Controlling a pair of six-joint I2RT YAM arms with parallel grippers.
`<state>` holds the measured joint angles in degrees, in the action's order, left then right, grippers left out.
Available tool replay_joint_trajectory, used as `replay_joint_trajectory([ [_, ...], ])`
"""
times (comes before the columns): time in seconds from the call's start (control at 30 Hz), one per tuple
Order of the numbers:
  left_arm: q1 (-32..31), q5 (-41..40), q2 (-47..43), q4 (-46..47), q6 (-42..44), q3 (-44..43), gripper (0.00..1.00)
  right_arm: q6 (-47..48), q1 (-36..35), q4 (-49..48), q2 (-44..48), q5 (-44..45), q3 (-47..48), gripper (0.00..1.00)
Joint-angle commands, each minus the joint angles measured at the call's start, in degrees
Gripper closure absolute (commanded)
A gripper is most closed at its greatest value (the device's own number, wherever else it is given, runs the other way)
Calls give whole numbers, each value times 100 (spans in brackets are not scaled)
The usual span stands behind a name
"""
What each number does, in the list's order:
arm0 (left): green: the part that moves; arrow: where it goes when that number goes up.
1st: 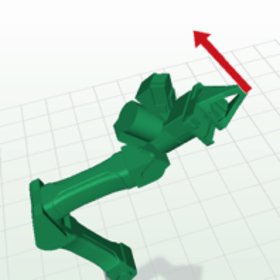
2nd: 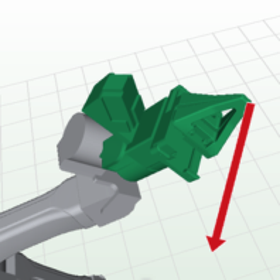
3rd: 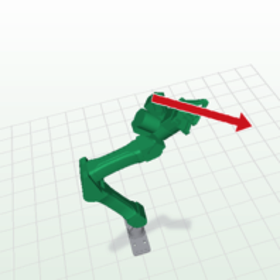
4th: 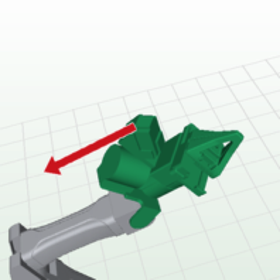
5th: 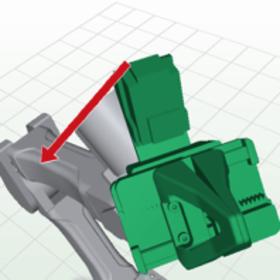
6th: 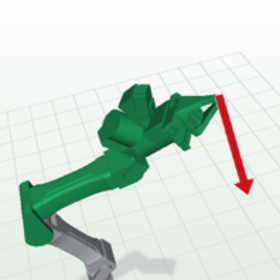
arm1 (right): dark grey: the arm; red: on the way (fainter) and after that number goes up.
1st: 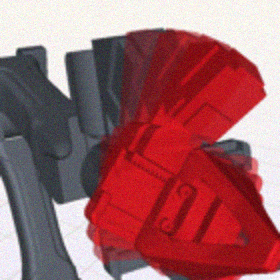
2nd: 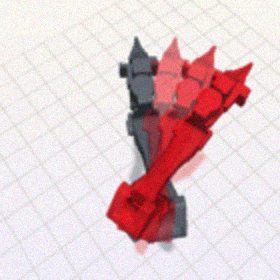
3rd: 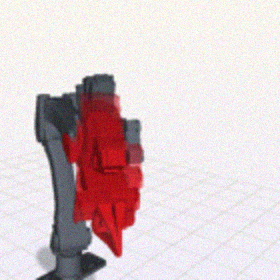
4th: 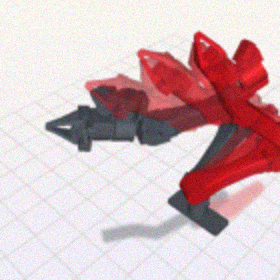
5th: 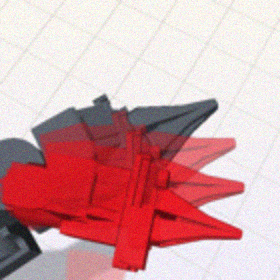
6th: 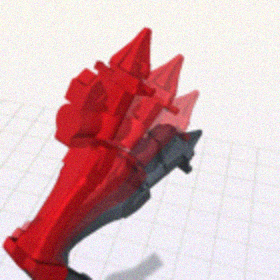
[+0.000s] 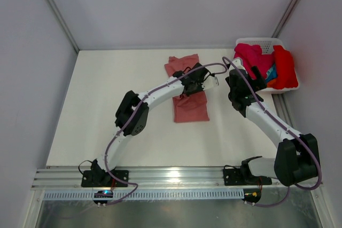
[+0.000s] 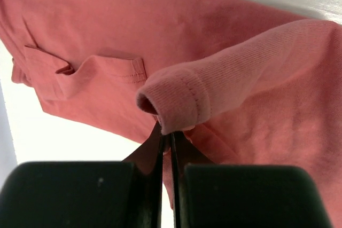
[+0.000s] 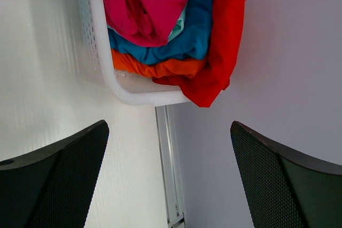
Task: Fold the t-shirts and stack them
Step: Fold the tshirt
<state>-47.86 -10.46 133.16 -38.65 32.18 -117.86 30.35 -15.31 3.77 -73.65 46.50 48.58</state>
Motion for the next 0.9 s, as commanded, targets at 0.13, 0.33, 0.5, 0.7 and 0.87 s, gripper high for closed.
replay_joint_trajectory([
  [0.13,4,88,105,227,25,-263,100,94,2,-333,96,228,-6,1],
  [0.33,-4,430,-97,-457,-344,-667,100,269,2,-746,140,386,-68,1],
  [0.5,-118,1019,-756,-1459,-704,-799,100,314,2,-869,298,430,-94,1],
  [0.7,-505,1379,-1397,-2487,-880,-835,100,287,46,-755,114,430,-15,1],
  [0.87,-576,1748,-1653,-2945,-1170,-870,100,279,63,-694,-79,404,73,1],
])
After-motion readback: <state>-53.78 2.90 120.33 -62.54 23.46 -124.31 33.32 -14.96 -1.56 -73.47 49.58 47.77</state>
